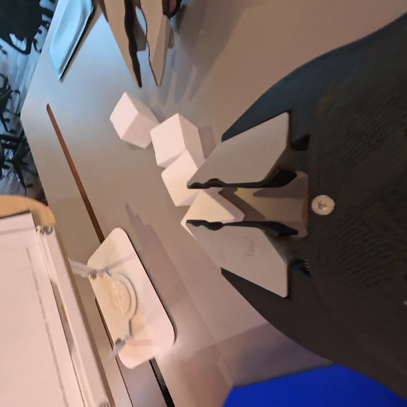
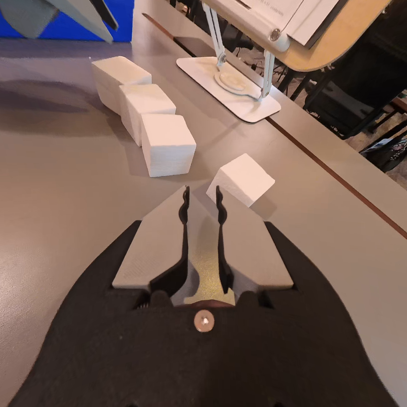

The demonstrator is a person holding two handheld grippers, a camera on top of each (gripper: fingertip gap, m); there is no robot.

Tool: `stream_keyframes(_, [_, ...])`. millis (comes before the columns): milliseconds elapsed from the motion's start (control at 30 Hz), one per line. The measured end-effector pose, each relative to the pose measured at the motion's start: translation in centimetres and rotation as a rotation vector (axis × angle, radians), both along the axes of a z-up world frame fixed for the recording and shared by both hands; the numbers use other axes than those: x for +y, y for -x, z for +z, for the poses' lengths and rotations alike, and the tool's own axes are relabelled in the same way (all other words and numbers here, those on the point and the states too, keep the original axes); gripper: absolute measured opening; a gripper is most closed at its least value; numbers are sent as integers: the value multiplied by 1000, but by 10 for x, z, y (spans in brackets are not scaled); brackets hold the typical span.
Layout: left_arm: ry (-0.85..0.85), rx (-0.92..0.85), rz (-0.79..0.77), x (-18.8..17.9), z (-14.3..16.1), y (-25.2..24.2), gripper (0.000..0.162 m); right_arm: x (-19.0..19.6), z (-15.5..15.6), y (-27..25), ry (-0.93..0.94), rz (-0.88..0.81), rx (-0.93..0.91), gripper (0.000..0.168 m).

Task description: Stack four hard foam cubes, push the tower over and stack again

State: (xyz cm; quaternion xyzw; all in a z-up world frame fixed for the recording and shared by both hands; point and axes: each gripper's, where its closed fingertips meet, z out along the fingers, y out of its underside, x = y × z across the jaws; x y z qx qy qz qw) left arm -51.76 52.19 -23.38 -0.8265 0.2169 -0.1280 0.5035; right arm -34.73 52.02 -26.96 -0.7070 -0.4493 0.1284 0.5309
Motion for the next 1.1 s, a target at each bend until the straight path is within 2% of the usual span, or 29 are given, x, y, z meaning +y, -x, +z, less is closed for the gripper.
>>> stream_keyframes(133, [27, 72, -78, -4, -13, -25, 37, -3, -1, 4, -42, 18, -41, 21])
stream_keyframes(333, [52, 287, -128, -9, -40, -43, 38, -4, 4, 4, -87, 25, -64, 21])
stream_keyframes(433, [45, 313, -126, -9, -42, -45, 41, 0, 6, -1, -86, 14, -58, 21])
stream_keyframes(467, [56, 298, -143, -12, -41, -47, 34, 2, 6, -3, -86, 8, -54, 21])
stream_keyframes(533, [90, 222, -245, -27, -37, -59, 3, 6, 9, -9, -87, -7, -47, 21])
stream_keyframes(567, [115, 176, -302, -36, -34, -66, 0, 8, 10, -12, -88, -16, -41, 21])
stream_keyframes(600, [137, 145, -330, -41, -32, -68, 5, 10, 12, -15, -89, -25, -35, 21])
stream_keyframes(667, [121, 117, -290, -36, -25, -60, 26, 14, 16, -21, -88, -43, -20, 21])
stream_keyframes(800, [118, -14, -278, -31, -15, -58, 42, 19, 20, -29, -79, -60, 10, 22])
stream_keyframes(900, [125, -57, -245, -25, -18, -62, 68, 19, 20, -28, -71, -58, 19, 22])
stream_keyframes(1000, [123, -8, -219, -21, -27, -70, 85, 18, 21, -27, -84, -54, 8, 22])
stream_keyframes(1100, [96, 88, -179, -17, -35, -74, 90, 16, 22, -26, -98, -50, 1, 22])
